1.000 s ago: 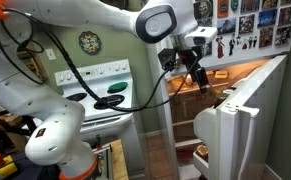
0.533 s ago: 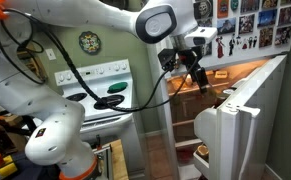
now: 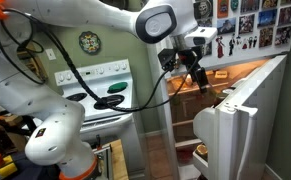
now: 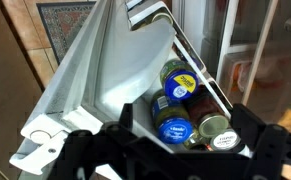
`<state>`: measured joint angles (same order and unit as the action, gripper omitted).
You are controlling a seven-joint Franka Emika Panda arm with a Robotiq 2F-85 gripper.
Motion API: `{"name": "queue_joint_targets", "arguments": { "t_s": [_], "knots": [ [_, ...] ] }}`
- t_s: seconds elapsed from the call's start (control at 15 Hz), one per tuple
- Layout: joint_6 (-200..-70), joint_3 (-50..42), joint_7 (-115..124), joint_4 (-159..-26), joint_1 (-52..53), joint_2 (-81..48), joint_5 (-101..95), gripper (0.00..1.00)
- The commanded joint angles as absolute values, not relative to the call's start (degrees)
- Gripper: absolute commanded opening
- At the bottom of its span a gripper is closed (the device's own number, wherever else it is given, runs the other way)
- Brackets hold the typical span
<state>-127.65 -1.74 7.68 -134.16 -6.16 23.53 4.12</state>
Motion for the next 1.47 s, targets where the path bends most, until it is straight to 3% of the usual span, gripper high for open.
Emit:
{"name": "queue_joint_targets", "arguments": {
  "t_s": [0.0,1.13,1.4],
  "knots": [
    [-127.6,-2.1,7.8,-134.1,-5.7,23.5,3.9,1.0],
    [-132.9,-1.3,-12.6,-147.9,7.2,19.9,13.3,1.0],
    [-130.5,-0.3,-9.4,-145.4,5.6,19.9,11.0,1.0]
  ]
}}
